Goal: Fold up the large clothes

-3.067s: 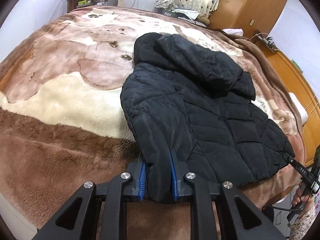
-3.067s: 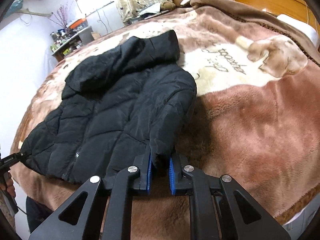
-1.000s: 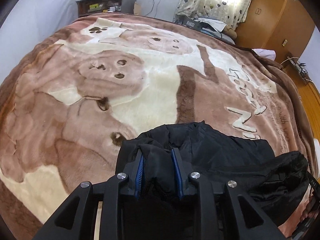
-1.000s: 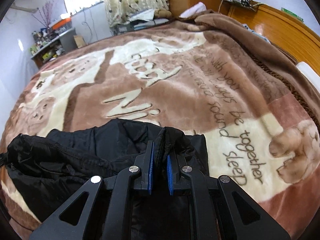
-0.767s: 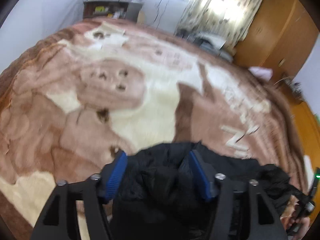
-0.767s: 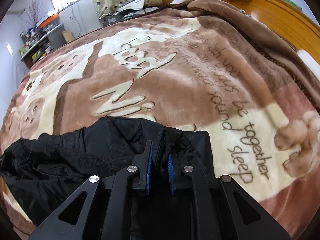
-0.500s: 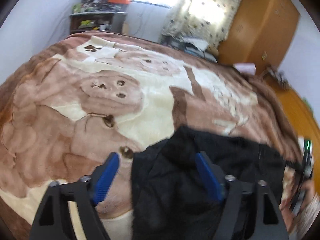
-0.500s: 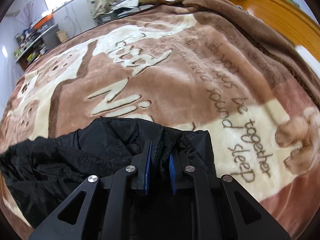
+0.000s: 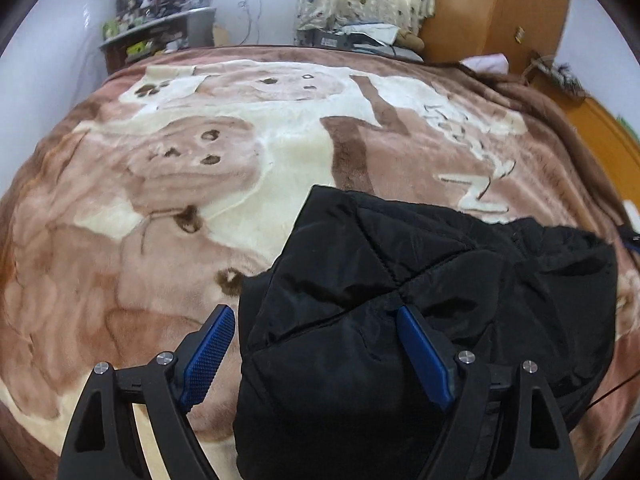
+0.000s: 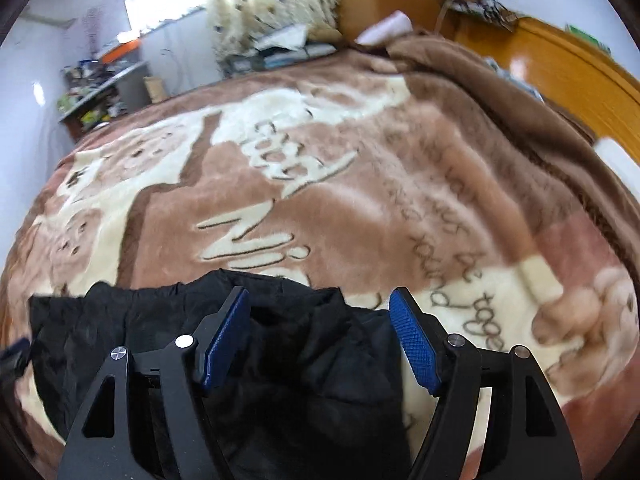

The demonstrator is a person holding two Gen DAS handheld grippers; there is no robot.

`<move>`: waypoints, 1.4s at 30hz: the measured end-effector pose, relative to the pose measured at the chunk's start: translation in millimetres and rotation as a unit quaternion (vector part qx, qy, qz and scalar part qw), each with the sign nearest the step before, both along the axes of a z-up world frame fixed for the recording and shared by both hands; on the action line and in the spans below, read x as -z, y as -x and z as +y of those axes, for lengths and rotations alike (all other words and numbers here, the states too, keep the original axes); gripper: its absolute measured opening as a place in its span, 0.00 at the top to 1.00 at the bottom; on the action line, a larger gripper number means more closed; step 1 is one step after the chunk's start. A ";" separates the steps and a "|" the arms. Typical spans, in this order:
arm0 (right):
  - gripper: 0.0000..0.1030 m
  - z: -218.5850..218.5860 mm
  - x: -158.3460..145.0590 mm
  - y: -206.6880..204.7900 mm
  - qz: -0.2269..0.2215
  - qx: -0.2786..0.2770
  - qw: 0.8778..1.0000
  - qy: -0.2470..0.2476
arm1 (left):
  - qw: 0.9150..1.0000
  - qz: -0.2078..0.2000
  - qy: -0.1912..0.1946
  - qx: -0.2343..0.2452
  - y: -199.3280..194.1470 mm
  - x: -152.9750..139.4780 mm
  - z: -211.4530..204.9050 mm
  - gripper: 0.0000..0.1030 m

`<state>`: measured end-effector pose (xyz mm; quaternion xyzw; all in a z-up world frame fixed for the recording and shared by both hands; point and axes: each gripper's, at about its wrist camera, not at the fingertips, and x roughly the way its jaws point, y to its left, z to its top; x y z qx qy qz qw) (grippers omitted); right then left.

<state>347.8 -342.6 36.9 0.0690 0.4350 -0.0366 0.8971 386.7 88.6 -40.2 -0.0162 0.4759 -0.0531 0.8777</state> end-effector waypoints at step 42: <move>0.88 -14.0 42.9 -14.9 0.020 -0.053 0.998 0.001 | 0.998 0.009 -0.057 -0.018 -42.9 12.8 -18.7 0.68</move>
